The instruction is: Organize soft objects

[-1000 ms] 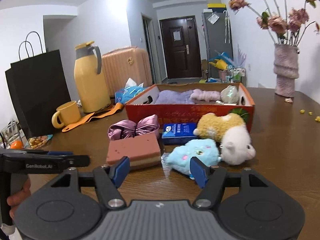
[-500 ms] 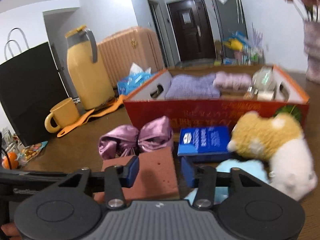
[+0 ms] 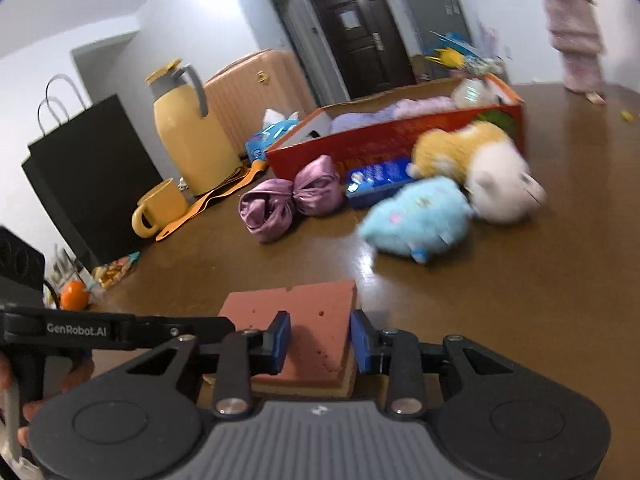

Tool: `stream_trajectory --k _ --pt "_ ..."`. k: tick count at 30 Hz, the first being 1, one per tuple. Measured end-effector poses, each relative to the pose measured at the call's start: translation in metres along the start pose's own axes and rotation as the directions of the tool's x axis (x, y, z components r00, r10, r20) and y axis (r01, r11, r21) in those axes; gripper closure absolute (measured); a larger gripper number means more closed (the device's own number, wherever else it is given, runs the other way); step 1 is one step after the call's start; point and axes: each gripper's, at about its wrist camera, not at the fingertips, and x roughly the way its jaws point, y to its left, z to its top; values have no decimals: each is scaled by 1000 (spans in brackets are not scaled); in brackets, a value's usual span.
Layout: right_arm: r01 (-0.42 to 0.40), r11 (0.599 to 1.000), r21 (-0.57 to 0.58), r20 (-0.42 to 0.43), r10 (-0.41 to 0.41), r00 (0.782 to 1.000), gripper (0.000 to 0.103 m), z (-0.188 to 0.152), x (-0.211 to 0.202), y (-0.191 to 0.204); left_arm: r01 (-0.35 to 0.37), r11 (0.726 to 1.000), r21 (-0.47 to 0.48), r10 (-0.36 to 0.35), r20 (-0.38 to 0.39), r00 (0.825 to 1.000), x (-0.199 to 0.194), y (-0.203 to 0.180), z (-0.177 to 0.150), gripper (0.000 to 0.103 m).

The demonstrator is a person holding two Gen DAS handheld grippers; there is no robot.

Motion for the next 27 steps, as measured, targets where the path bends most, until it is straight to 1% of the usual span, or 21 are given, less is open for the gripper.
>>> stream_trajectory --k 2,7,12,20,22,24,26,27 --pt "0 1000 13 14 0 1000 75 -5 -12 -1 -10 1000 10 10 -5 1000 -2 -5 -3 76" --pt "25 999 28 53 -27 998 74 -11 -22 -4 -40 999 23 40 7 999 -6 -12 -7 76" --pt "-7 999 43 42 6 999 73 -10 -16 -9 -39 999 26 39 1 999 0 -15 -9 75" --pt "-14 997 73 39 11 999 72 -9 -6 -18 -9 1000 15 9 -1 1000 8 -10 -5 75" --pt "-19 997 81 39 16 999 72 -8 -4 -21 3 1000 8 -3 0 1000 9 -8 -2 76" --pt "-22 996 86 29 20 999 75 -2 -1 -22 6 1000 9 -6 9 1000 10 -10 3 76" --pt "-27 997 72 49 24 999 76 9 -3 -21 3 1000 30 -4 34 999 9 -15 15 76" --pt "-28 998 53 68 24 997 76 19 -5 -19 14 999 43 -17 56 998 6 -19 28 76"
